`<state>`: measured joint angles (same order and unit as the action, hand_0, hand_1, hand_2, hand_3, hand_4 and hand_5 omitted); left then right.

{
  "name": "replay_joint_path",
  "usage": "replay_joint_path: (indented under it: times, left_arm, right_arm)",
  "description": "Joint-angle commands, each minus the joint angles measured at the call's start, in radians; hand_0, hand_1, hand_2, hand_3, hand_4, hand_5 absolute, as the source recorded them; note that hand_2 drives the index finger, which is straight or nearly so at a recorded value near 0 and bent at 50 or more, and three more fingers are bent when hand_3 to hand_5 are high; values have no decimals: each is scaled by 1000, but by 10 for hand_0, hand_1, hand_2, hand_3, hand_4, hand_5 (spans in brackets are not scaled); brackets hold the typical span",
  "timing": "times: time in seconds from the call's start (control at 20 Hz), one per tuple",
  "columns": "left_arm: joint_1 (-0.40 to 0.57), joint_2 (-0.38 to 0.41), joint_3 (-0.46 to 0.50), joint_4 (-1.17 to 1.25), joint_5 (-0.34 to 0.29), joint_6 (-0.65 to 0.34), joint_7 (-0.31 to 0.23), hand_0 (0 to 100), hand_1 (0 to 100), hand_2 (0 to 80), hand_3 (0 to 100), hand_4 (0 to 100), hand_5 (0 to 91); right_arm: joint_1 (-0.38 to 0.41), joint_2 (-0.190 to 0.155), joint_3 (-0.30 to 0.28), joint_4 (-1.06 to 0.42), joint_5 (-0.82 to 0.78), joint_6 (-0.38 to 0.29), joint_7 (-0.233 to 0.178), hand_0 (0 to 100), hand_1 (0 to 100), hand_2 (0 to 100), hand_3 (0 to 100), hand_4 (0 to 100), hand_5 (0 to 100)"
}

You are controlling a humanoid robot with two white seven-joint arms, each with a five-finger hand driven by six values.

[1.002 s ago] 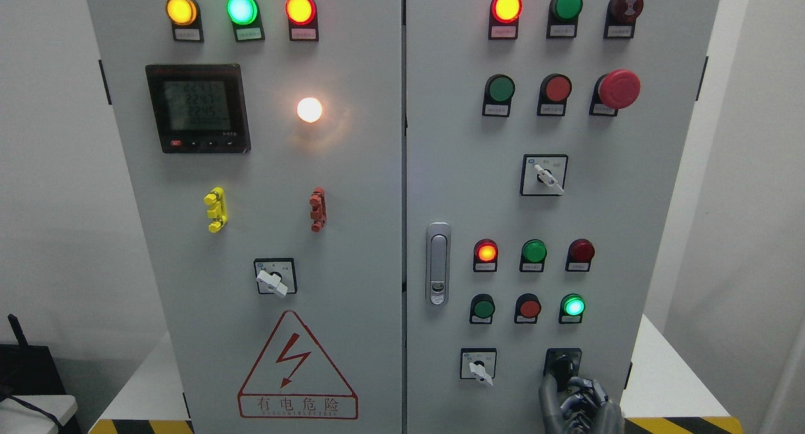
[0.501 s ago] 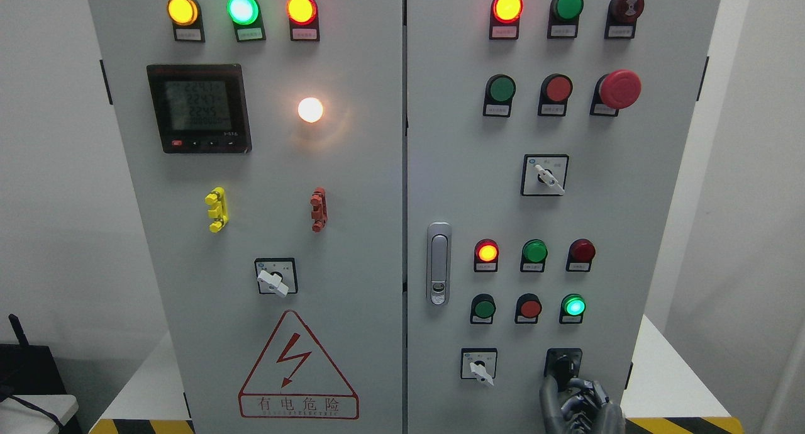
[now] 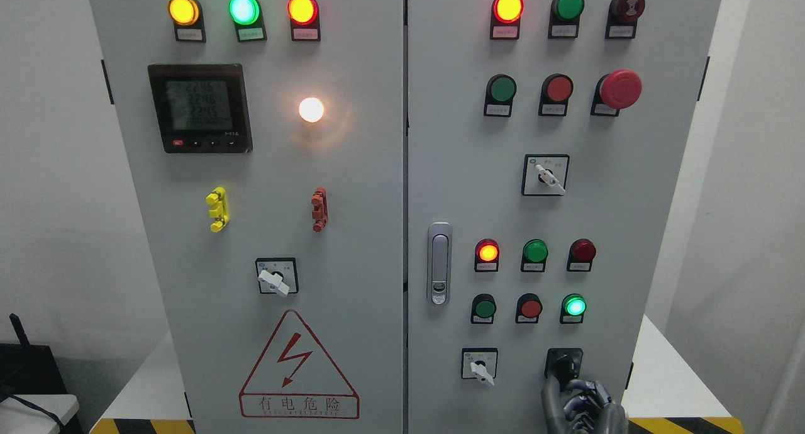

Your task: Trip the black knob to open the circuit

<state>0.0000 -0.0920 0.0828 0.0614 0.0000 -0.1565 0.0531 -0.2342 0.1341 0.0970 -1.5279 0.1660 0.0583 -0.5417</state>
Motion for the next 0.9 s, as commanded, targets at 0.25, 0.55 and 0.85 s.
replay_joint_path:
  times: [0.25, 0.55, 0.85]
  left_arm:
    - [-8, 0, 0, 0, -34, 0, 1, 120, 389, 0, 0, 0, 0]
    - [-8, 0, 0, 0, -34, 0, 1, 120, 389, 0, 0, 0, 0]
    - [-8, 0, 0, 0, -34, 0, 1, 120, 389, 0, 0, 0, 0]
  right_arm:
    - [-1, -1, -2, 0, 10, -2, -1, 348, 700, 619, 909, 916, 924]
    - [-1, -1, -2, 0, 13, -2, 0, 348, 711, 603, 902, 912, 922]
    - [1, -1, -3, 0, 26, -2, 0, 350, 722, 585, 898, 907, 921]
